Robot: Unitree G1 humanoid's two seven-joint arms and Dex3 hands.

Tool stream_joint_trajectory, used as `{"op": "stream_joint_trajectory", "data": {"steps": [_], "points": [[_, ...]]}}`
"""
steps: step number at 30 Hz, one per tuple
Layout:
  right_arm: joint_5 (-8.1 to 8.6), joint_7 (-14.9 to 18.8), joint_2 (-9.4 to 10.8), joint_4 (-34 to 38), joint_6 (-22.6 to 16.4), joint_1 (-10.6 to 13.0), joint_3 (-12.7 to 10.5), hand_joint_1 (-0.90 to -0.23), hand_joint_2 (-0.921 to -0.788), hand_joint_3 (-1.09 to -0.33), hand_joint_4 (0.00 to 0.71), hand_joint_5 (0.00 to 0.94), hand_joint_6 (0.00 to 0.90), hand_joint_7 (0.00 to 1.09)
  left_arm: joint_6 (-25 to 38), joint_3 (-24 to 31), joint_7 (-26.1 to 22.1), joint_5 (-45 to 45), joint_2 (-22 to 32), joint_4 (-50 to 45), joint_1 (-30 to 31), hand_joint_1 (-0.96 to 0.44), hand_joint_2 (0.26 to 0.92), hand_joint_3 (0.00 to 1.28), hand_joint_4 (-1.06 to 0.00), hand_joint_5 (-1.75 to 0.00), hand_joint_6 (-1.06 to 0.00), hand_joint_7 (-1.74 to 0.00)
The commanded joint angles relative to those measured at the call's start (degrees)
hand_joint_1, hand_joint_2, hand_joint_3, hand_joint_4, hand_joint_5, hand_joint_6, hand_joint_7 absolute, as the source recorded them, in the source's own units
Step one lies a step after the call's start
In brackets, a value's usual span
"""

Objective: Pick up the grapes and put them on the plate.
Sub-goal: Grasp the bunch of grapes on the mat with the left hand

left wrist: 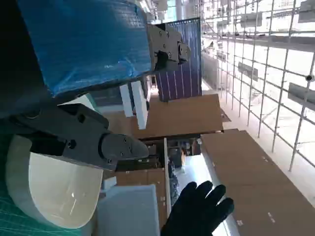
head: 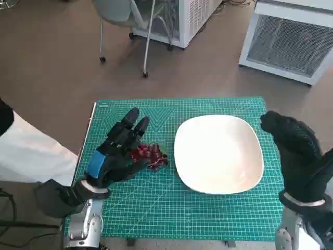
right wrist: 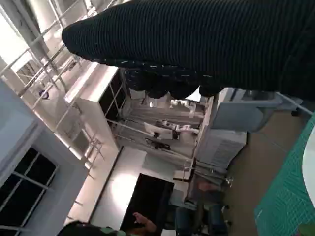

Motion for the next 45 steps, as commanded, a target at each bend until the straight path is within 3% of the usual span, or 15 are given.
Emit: {"op": "stream_joint_trajectory", "data": {"steps": [1,45], "points": [[0.78,0.1,0.1,0.1,1.1,1.4,0.0,-0.448,-0.921,-0.554,0.689,0.001,0.354,0.67,-0.3,-0.1,0.1,0.2,0.3,-0.3,0.3,-0.1,0.921,0.21,-0.19,0.0,-0.23,-0.07],[0.06,-0.1,-0.3,0.0,1.2,1.1,-0.1,-0.448,-0.921,-0.554,0.692,0.002,0.346,0.68,-0.6,-0.3,0.1,0.7,0.4,0.4,-0.3,-0.11,0.921,0.21,-0.19,0.0,-0.24,-0.07]]}}
